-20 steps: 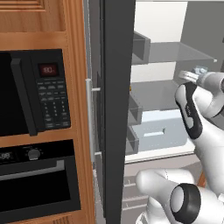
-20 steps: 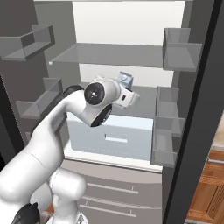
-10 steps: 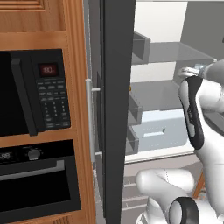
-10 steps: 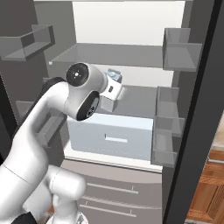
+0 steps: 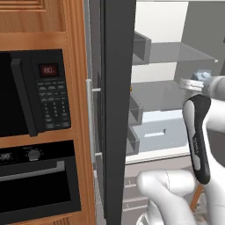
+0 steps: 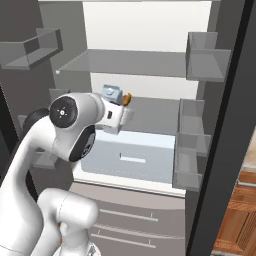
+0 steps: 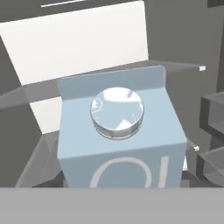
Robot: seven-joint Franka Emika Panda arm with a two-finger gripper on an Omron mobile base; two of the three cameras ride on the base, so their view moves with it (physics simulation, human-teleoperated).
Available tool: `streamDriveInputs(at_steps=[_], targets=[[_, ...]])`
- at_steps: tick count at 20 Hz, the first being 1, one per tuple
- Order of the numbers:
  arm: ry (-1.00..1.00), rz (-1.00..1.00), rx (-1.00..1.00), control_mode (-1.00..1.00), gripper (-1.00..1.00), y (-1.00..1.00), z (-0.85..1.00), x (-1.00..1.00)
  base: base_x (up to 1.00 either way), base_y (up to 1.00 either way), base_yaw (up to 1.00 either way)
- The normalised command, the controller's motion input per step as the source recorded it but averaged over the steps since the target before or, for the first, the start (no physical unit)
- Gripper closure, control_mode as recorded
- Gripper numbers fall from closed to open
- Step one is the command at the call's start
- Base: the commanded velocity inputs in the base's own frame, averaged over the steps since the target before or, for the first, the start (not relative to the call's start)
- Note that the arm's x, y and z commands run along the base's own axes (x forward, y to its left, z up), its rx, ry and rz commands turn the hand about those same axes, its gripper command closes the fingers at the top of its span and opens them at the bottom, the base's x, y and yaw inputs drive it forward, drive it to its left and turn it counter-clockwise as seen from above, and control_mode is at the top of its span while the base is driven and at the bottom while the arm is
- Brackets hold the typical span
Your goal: Take out the milk from the fridge and place it on the tray on the counter. Then take the sugar cube near the tray and place it in the tray.
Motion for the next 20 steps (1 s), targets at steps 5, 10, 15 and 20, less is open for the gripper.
streamDriveInputs(at_steps=[5, 10, 15, 20], targets=[[0.11, 0.06, -0.12, -1.0, 1.0, 0.35, 0.0, -0.44, 0.0, 0.0, 0.0], [0.15, 0.09, -0.12, -1.0, 1.0, 0.32, 0.0, -0.77, 0.0, 0.0, 0.0], [0.09, 0.05, -0.04, 1.0, 1.0, 0.15, 0.0, -0.54, -0.4, 0.02, 0.03], [0.0, 0.0, 0.0, 1.0, 1.0, 0.0, 0.0, 0.0, -1.0, 0.0, 0.05]])
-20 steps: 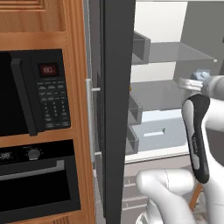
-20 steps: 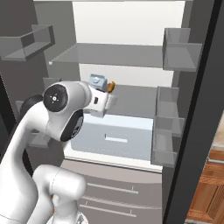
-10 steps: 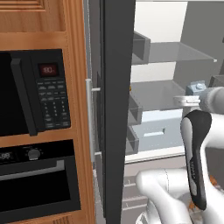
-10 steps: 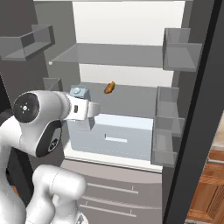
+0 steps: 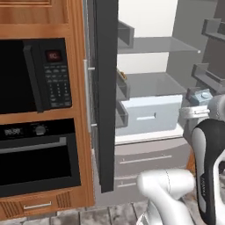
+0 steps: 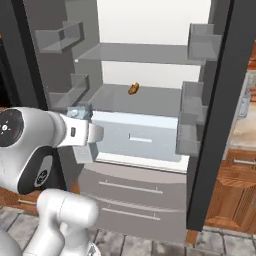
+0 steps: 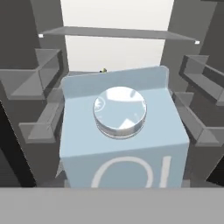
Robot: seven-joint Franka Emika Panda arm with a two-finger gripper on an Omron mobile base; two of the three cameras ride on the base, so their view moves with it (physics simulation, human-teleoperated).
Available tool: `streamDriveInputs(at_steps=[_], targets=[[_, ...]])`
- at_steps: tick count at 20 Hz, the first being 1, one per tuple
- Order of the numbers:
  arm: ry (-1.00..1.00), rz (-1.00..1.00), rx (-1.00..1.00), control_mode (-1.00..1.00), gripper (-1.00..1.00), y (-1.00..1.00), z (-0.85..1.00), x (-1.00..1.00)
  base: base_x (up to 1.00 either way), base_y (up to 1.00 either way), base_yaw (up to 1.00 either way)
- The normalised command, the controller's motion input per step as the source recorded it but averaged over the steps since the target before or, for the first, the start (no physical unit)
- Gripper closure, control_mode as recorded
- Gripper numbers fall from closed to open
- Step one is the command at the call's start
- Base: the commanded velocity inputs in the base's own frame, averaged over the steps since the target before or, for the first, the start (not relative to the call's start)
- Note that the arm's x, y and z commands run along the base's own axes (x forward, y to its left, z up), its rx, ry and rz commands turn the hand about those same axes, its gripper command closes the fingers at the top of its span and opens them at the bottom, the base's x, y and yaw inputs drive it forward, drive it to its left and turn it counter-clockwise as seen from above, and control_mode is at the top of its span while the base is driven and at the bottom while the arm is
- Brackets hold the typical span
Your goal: Take out the milk from the fridge and place it on the tray on the counter. Then take the sugar cube near the tray and place it in the tray.
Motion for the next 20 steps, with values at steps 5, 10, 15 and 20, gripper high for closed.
streamDriveInputs(at_steps=[5, 10, 15, 20], targets=[[0.0, 0.0, 0.0, 1.0, 1.0, 0.0, 0.0, 0.0, -1.0, 0.0, 0.02], [0.0, 0.0, 0.0, 1.0, 1.0, 0.0, 0.0, 0.0, -1.0, 0.0, 0.0], [0.0, 0.0, 0.0, 1.0, 1.0, 0.0, 0.0, 0.0, -0.95, 0.23, 0.01], [0.0, 0.0, 0.0, 1.0, 1.0, 0.0, 0.0, 0.0, 0.16, 0.16, 0.11]])
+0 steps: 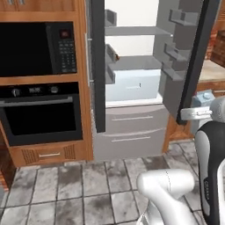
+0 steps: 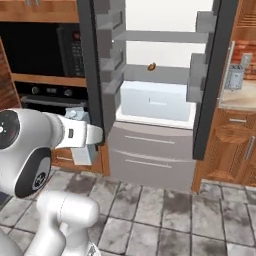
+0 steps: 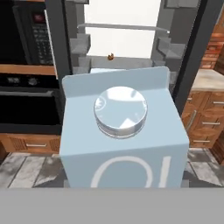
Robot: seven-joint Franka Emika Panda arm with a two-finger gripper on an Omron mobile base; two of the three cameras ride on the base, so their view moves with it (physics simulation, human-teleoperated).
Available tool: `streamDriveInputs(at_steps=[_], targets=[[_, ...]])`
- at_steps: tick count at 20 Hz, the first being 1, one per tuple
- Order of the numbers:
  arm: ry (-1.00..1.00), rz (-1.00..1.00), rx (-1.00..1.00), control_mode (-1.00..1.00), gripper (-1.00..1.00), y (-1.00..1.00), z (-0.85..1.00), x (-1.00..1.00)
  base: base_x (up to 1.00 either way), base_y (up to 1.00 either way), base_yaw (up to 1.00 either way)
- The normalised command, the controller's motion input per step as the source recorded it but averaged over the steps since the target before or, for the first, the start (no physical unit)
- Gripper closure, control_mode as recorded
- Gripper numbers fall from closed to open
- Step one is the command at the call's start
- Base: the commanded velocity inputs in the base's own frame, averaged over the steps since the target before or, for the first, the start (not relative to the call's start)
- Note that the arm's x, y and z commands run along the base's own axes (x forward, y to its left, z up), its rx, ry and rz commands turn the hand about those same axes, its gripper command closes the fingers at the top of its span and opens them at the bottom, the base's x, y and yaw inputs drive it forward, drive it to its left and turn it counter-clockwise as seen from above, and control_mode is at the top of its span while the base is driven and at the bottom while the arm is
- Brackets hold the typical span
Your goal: Take out the milk from the fridge and place it on the tray on the counter. Then take the sugar cube near the tray and place it in the tray.
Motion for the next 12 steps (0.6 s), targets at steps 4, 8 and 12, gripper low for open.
streamDriveInputs(at_steps=[4, 8, 12], targets=[[0.0, 0.0, 0.0, 1.0, 1.0, 0.0, 0.0, 0.0, 0.35, 0.12, -0.78], [0.0, 0.0, 0.0, 1.0, 1.0, 0.0, 0.0, 0.0, 0.01, 0.08, -1.0], [0.0, 0.0, 0.0, 1.0, 1.0, 0.0, 0.0, 0.0, 0.0, 0.0, -1.0]])
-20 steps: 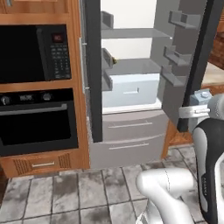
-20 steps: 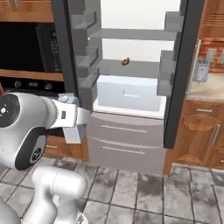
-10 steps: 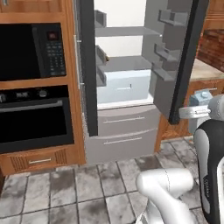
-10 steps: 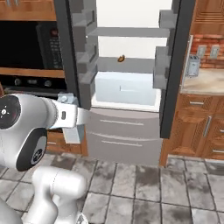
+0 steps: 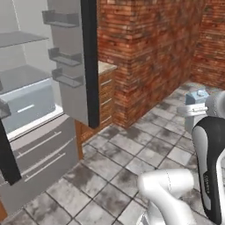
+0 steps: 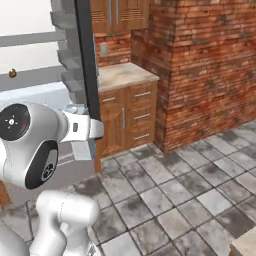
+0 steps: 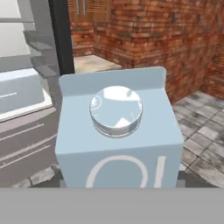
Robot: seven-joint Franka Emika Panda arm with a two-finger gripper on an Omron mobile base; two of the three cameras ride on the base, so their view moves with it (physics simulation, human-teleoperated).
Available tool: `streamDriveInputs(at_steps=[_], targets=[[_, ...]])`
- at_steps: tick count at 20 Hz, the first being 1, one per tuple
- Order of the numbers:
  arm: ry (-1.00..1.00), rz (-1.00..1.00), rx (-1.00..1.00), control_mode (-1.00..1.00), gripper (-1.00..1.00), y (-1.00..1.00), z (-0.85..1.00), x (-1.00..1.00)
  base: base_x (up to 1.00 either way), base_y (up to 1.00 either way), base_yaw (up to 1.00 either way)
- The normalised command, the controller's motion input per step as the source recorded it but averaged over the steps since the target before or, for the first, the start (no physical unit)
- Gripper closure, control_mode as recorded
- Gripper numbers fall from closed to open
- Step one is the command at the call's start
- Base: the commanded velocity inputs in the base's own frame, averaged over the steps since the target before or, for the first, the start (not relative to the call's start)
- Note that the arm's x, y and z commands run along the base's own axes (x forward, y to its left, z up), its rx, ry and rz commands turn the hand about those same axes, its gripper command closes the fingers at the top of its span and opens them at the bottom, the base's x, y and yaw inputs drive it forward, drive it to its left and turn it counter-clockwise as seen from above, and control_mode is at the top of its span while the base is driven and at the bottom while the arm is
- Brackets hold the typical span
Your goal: Take out the milk from the fridge and place it on the tray on the counter. Then take the sugar cube near the tray and place it in the tray.
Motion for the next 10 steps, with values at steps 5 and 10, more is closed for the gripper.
streamDriveInputs(at_steps=[5, 10], targets=[[0.0, 0.0, 0.0, 1.0, 1.0, 0.0, 0.0, 0.0, 0.0, 0.0, -1.0], [0.0, 0.0, 0.0, 1.0, 1.0, 0.0, 0.0, 0.0, 0.0, 0.0, -1.0]])
